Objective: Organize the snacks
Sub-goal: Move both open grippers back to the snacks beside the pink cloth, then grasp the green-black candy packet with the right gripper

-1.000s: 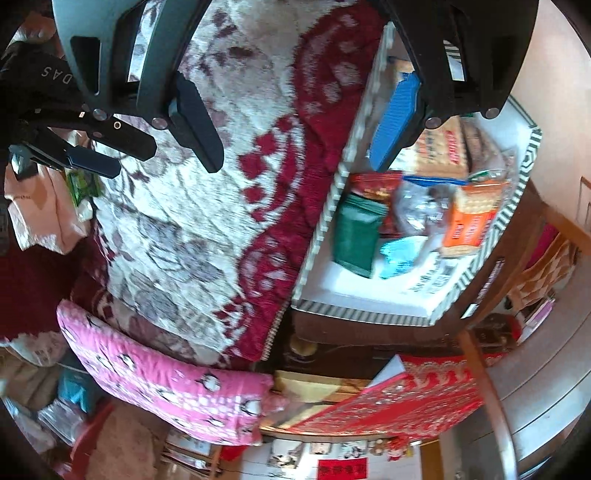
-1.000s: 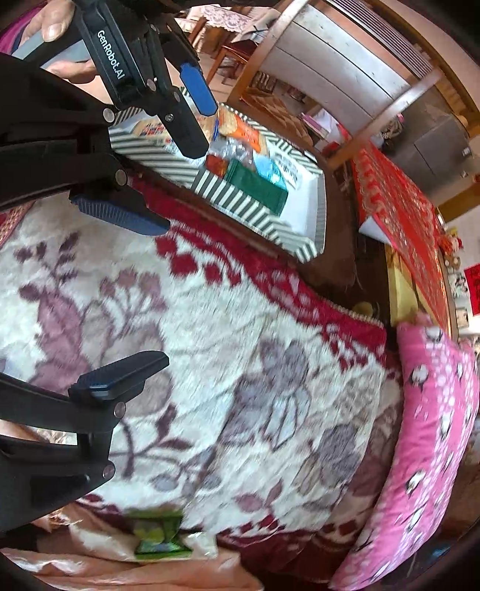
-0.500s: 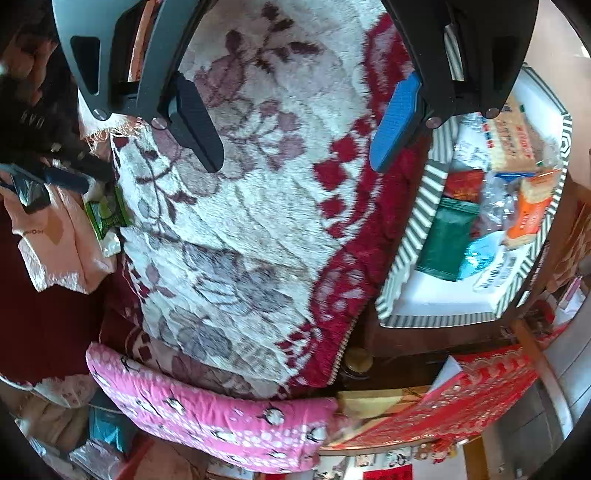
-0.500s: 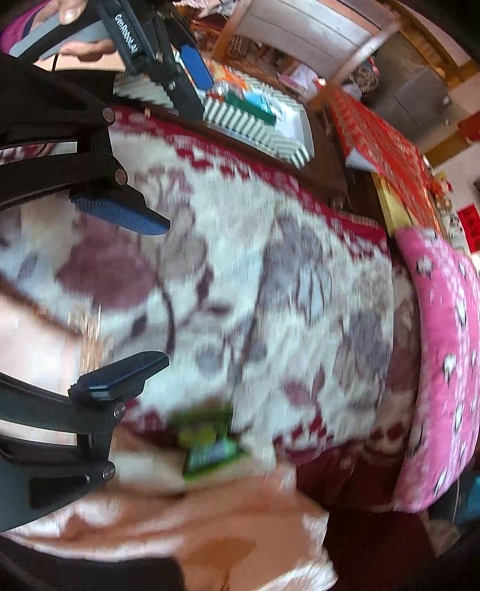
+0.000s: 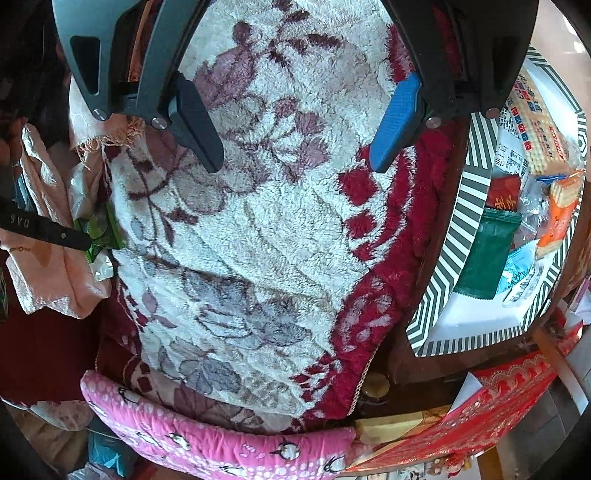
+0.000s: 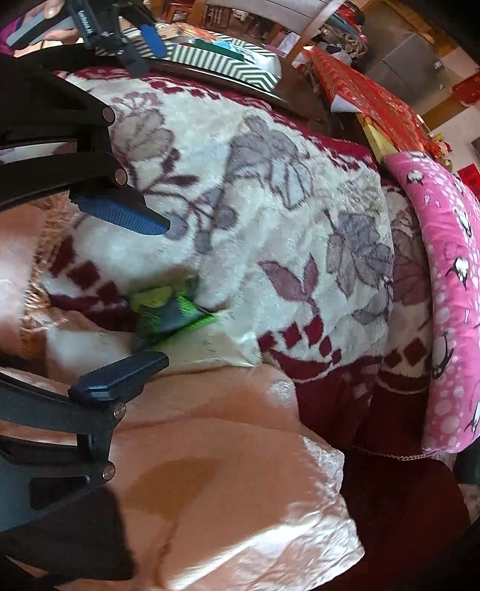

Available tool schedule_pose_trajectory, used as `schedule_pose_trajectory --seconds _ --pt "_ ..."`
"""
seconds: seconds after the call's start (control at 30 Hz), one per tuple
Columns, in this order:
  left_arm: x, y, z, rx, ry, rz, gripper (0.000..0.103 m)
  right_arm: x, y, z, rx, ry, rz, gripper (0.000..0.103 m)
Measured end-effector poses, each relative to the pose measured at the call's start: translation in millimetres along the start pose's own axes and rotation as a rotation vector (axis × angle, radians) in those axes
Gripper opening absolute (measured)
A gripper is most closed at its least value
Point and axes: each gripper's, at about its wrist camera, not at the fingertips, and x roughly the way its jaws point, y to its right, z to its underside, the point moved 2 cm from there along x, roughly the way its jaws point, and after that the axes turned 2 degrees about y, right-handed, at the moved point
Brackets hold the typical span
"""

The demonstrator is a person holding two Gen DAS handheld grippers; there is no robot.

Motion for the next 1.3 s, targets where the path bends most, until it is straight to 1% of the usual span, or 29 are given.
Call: schedule_pose_trajectory --seconds 0.07,0.17,0.27,0.37,0.5,0.63,0.67,0.7,0.73,0.77,0.87,1.0,1.07,1.1,1.23,1.3 --pt "2.2 -1.5 -0.9 -0.004 -0.005 0.000 0.081 5.7 1.3 -2.4 0.002 -0.020 0.002 0.070" --pt "6.2 -2.6 -1.4 -0.009 -0.012 -0.002 0.081 10.2 -6.8 -0.4 -0.050 -0.028 0.016 0.070" --pt "9.9 -1.6 -0.6 -0.007 -0.023 0.002 0.081 14.7 -11.0 0.8 -0.102 -0.020 0.066 0.070" --pt "10.7 -0.3 1.5 0.001 -0.026 0.002 0.081 23.4 -11.7 -0.5 -0.134 -0.024 0.093 0.070" --pt "12.3 -3.8 1.6 -0.012 -0.031 0.000 0.081 35.5 -21.5 0.0 -0.220 -0.025 0.173 0.070" --pt "12.1 -5.6 1.1 -0.014 -0.031 -0.001 0.081 50.7 -35.3 2.5 -0.333 -0.031 0.279 0.070" --pt "11.7 -5.6 1.1 -0.013 -0.030 -0.001 0.081 53.1 -37.4 3.9 -0.356 -0.035 0.299 0.065" --pt "10.8 -5.2 1.1 -0.010 -0.028 0.001 0.081 54.0 -39.5 5.2 -0.378 -0.036 0.316 0.058" --pt "10.5 -4.7 1.1 -0.010 -0.027 0.001 0.081 52.5 -40.5 5.6 -0.385 -0.037 0.311 0.042" --pt "10.4 -4.2 0.7 -0.011 -0.026 0.001 0.081 49.8 -39.9 5.3 -0.377 -0.043 0.291 0.040" --pt "9.8 3.7 -2.3 -0.016 -0.026 0.026 0.081 39.2 -32.7 6.0 -0.340 -0.067 0.245 0.038" --pt "9.8 27.1 -7.8 -0.007 -0.039 0.102 0.081 5.9 -21.8 9.9 -0.295 -0.031 0.189 0.038" --pt "13.7 49.0 -13.2 0.000 -0.062 0.164 0.081 -16.0 -13.7 9.9 -0.275 -0.008 0.177 0.038" --pt "14.5 56.5 -14.4 0.005 -0.065 0.177 0.081 -28.0 -7.4 9.4 -0.257 0.007 0.173 0.038" --pt "22.5 108.7 -26.4 0.040 -0.071 0.254 0.081 -64.2 7.0 10.2 -0.218 0.044 0.156 0.038" --pt "29.9 130.1 -29.9 0.040 -0.093 0.286 0.081 -75.9 13.9 11.1 -0.205 0.053 0.150 0.038"
